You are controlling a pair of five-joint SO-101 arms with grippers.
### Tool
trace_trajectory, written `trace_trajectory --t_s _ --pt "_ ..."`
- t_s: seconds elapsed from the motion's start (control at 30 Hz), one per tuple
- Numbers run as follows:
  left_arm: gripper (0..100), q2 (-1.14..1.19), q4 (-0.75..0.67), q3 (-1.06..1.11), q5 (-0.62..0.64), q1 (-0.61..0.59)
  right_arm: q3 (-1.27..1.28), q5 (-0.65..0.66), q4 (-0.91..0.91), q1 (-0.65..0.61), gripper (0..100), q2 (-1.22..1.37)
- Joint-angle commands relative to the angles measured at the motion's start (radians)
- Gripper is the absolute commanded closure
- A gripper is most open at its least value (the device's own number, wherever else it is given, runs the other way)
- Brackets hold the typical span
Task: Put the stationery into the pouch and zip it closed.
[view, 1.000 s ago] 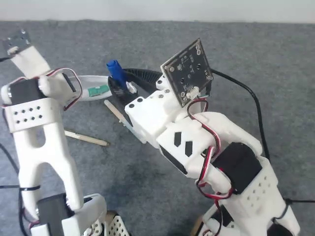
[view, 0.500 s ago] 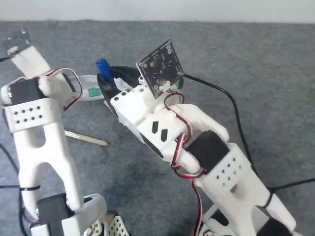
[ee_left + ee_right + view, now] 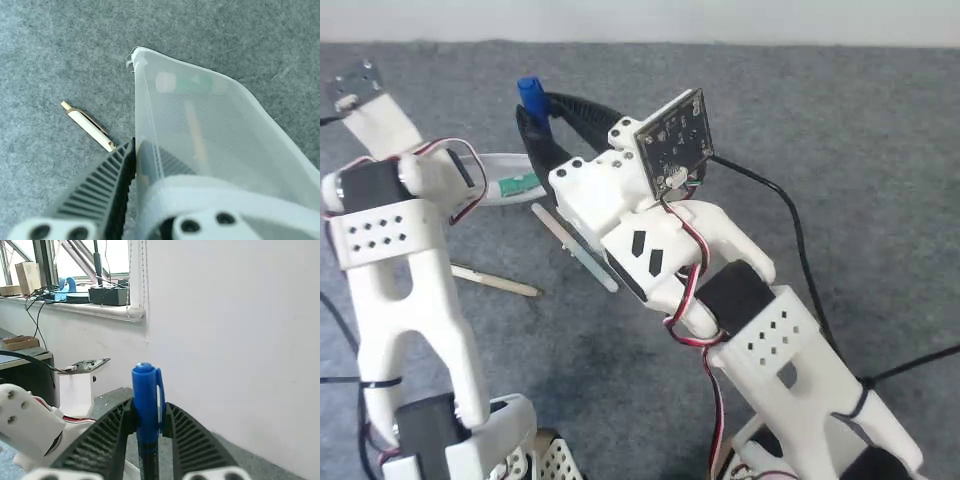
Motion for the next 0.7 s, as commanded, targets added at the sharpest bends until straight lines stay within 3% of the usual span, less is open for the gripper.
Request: trace_trajectory --t_s 0.0,0.67 --pt "99 -0.057 -0.026 -0.012 0.0 0.002 0.008 -0.006 -0.104 0.012 99.1 -0.008" --pt "99 -0.057 -0.026 -0.012 0.0 0.002 0.175 -0.003 -0.414 0.012 99.1 0.004"
